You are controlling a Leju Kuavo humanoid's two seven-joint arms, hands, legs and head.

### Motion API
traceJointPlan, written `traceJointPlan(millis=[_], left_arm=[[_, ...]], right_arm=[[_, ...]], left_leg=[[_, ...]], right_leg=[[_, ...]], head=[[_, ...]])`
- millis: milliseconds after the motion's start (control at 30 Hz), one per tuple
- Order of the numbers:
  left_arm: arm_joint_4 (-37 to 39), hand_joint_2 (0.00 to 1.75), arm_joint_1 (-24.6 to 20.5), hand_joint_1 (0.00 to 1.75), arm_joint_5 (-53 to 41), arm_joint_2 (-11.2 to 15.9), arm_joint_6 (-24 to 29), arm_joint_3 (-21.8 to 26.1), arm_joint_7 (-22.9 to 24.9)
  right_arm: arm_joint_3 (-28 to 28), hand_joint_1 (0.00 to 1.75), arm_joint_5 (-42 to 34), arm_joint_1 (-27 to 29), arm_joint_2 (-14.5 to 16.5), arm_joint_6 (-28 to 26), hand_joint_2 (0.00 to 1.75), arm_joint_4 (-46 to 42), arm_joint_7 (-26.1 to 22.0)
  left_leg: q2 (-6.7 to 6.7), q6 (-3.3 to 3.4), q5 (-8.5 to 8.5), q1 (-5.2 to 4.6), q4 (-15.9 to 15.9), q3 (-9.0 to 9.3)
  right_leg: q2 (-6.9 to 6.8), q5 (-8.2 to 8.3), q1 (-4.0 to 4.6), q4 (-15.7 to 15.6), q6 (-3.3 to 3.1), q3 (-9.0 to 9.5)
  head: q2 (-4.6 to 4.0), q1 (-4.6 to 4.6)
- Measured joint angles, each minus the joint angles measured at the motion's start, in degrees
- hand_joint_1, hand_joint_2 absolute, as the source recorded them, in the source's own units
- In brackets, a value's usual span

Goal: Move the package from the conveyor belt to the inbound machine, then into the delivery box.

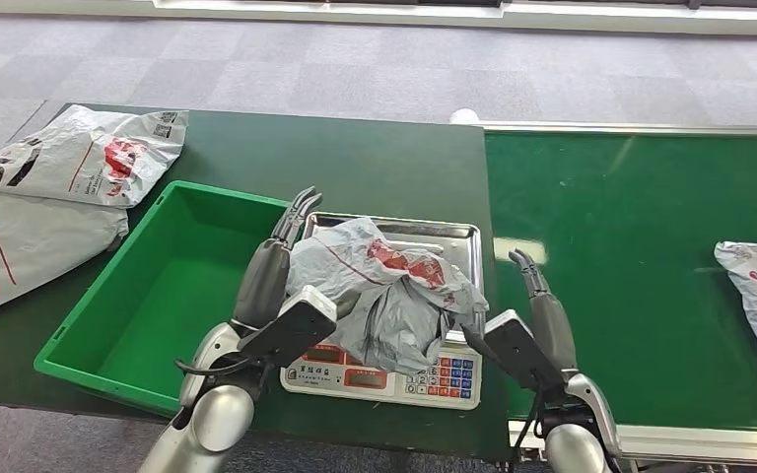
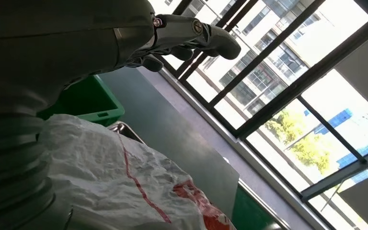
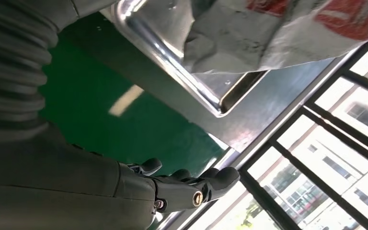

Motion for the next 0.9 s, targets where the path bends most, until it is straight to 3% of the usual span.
traceJointPlan(millis=[100, 200, 300, 500, 833, 867, 900], left_arm=[[1.94, 1.75, -1.29, 0.00, -0.12, -0.70, -1.62, -1.22, 2.13], [6.27, 1.75, -3.05, 0.00, 1.27, -1.89, -7.39, -2.66, 5.59], [14.29, 1.75, -4.58, 0.00, 0.69, -4.21, -11.37, -5.37, 7.83], [27.54, 1.75, -8.52, 0.02, -9.98, -8.04, -9.02, -9.90, 13.55], [37.15, 1.75, -12.47, 0.02, -13.30, -10.64, -8.48, -11.22, 14.69], [37.53, 1.75, -12.62, 0.08, -13.34, -10.72, -8.48, -11.28, 14.69], [37.85, 1.75, -12.75, 0.51, -13.38, -10.79, -8.48, -11.35, 14.69]], right_arm=[[-0.87, 0.00, -1.12, 1.91, -0.55, -0.57, 1.75, -1.25, 0.01], [-1.78, 0.00, -6.39, 3.84, -0.78, -4.49, 1.75, -2.26, -2.80], [-2.55, 0.00, -16.05, 5.43, -0.67, -13.21, 1.75, -3.46, -10.92], [-3.19, 0.00, -26.68, 7.90, 1.27, -28.39, 1.75, -8.37, -25.31], [-3.19, 0.00, -27.55, 9.52, 2.81, -30.98, 1.75, -13.80, -27.38], [-3.19, 0.00, -27.57, 9.56, 2.86, -30.99, 1.75, -13.97, -27.39], [-3.19, 0.00, -27.59, 9.61, 2.93, -31.00, 1.75, -14.12, -27.40]], left_leg=[[0.26, 0.00, -0.01, -0.01, 0.00, 0.05], [0.12, 0.01, 0.00, -0.01, 0.00, 0.05], [0.20, 0.01, 0.01, -0.01, -0.01, 0.04], [0.15, 0.03, 0.01, -0.01, -0.01, 0.04], [0.19, 0.10, 0.07, -0.01, -0.02, 0.13], [0.19, 0.11, 0.07, -0.01, -0.02, 0.14], [0.19, 0.12, 0.08, -0.01, -0.02, 0.14]], right_leg=[[0.28, 0.02, 0.02, 0.00, 0.01, -0.09], [0.14, 0.01, 0.04, 0.00, 0.02, -0.05], [0.23, 0.03, 0.00, 0.01, 0.04, -0.06], [0.22, 0.05, -0.07, 0.00, 0.08, -0.04], [0.24, 0.10, -0.08, 0.01, 0.14, 0.08], [0.24, 0.10, -0.08, 0.01, 0.15, 0.09], [0.24, 0.11, -0.08, 0.01, 0.17, 0.10]], head=[[0.00, 0.00], [0.00, 0.00], [0.00, 0.00], [0.00, 0.00], [0.00, 0.00], [0.00, 0.00], [0.00, 0.00]])
